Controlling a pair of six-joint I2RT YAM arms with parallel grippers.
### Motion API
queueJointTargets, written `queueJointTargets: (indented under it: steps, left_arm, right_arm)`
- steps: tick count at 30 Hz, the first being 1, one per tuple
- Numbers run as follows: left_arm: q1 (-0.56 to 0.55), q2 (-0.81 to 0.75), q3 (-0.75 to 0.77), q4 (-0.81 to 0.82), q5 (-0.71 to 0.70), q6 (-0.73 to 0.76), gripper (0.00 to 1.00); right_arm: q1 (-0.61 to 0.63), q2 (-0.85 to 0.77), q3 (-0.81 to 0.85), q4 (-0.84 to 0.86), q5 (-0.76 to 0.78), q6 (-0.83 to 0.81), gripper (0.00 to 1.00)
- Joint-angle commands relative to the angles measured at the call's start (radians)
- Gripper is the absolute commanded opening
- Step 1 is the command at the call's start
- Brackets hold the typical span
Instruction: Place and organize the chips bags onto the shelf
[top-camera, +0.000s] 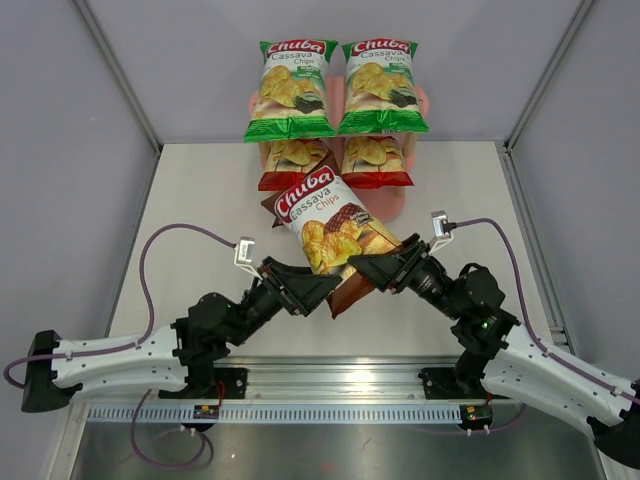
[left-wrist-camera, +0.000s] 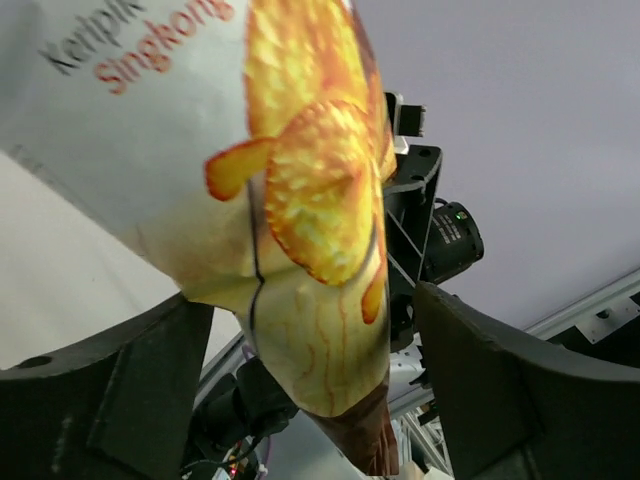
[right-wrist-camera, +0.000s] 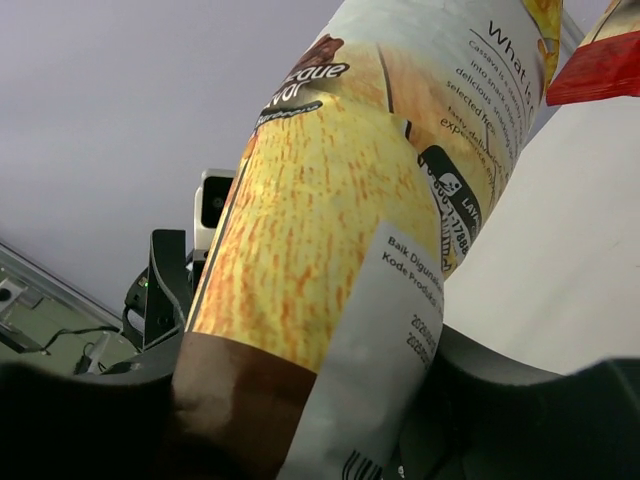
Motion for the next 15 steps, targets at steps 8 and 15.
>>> queueJointTargets:
  steps: [8,15]
  left_arm:
    - [0.002,-0.130,-0.023,-0.463,-0.181,-0.113,0.99]
    - [0.006,-0.251,0.012,-0.882,-0.333,-0.180,0.99]
  right_arm:
    - [0.008,-0.213,-0.126,0.032,0.099,-0.079,0.27]
    - [0.008,-0.357,-0.300,-0.014,0.146,-0.011,0.27]
